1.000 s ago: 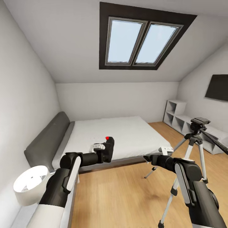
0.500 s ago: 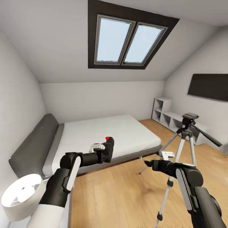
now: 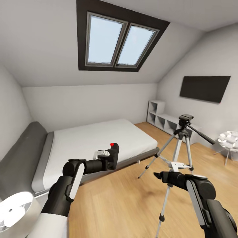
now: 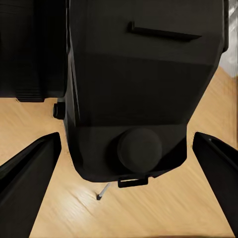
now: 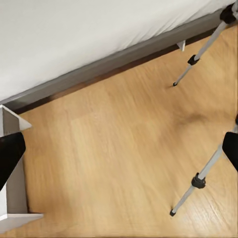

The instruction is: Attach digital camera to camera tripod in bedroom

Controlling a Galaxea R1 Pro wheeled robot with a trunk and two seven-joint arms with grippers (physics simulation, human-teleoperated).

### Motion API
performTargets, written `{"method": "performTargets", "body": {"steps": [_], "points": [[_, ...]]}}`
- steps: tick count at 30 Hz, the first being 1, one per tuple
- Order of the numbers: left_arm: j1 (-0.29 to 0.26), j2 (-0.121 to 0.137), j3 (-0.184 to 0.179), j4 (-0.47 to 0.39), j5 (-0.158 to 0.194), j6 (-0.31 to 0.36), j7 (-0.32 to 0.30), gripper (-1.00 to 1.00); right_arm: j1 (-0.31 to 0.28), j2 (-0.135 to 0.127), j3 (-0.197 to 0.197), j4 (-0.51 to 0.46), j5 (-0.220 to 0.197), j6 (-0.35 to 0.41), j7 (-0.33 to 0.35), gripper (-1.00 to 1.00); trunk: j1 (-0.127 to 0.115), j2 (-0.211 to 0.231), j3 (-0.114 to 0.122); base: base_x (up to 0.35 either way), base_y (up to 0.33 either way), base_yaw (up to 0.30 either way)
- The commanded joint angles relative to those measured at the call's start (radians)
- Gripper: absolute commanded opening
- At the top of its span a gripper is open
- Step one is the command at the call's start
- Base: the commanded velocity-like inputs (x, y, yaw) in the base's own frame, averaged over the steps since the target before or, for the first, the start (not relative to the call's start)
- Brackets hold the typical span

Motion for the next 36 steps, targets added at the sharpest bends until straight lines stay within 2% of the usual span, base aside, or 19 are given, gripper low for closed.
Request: {"method": "performTargets", "body": {"steps": [1,4,10,16,23,30,36], "points": [[0.000,0.000,0.001,-0.001,0.012,0.007,0.005,-1.00,0.000,-0.005,0.000,0.000,-0.002,0.005,0.002,1.00,0.000,-0.001,-0.001,0.000,0.021,-0.259],[0.001,0.000,0.000,-0.006,0.012,0.007,0.005,-1.00,0.002,-0.015,0.000,0.000,-0.002,0.005,0.002,1.00,0.000,-0.001,-0.001,0.000,0.012,-0.260],[0.001,0.001,0.000,-0.008,0.012,0.007,0.004,-1.00,0.003,-0.021,0.001,0.000,-0.002,0.005,0.002,1.00,0.000,-0.001,-0.001,0.035,0.004,-0.260],[0.001,0.001,0.000,-0.009,0.012,0.007,0.004,-1.00,0.005,-0.022,0.004,0.000,-0.002,0.005,0.002,1.00,0.000,-0.001,-0.001,0.254,0.001,-0.216],[0.001,0.001,0.000,-0.009,0.011,0.007,0.005,-1.00,0.027,-0.023,0.007,0.001,-0.002,0.005,0.003,1.00,0.000,-0.001,-0.001,0.312,0.000,-0.049],[0.002,0.002,0.000,-0.008,0.011,0.007,0.005,-1.00,0.041,-0.020,0.004,0.001,-0.002,-0.027,0.001,1.00,0.000,-0.001,-0.001,0.301,0.000,-0.108],[0.003,0.004,0.001,-0.009,0.011,0.007,0.005,-1.00,0.047,-0.020,0.004,0.001,-0.002,-0.031,0.001,1.00,0.000,-0.001,-0.001,0.113,0.000,-0.233]]}}
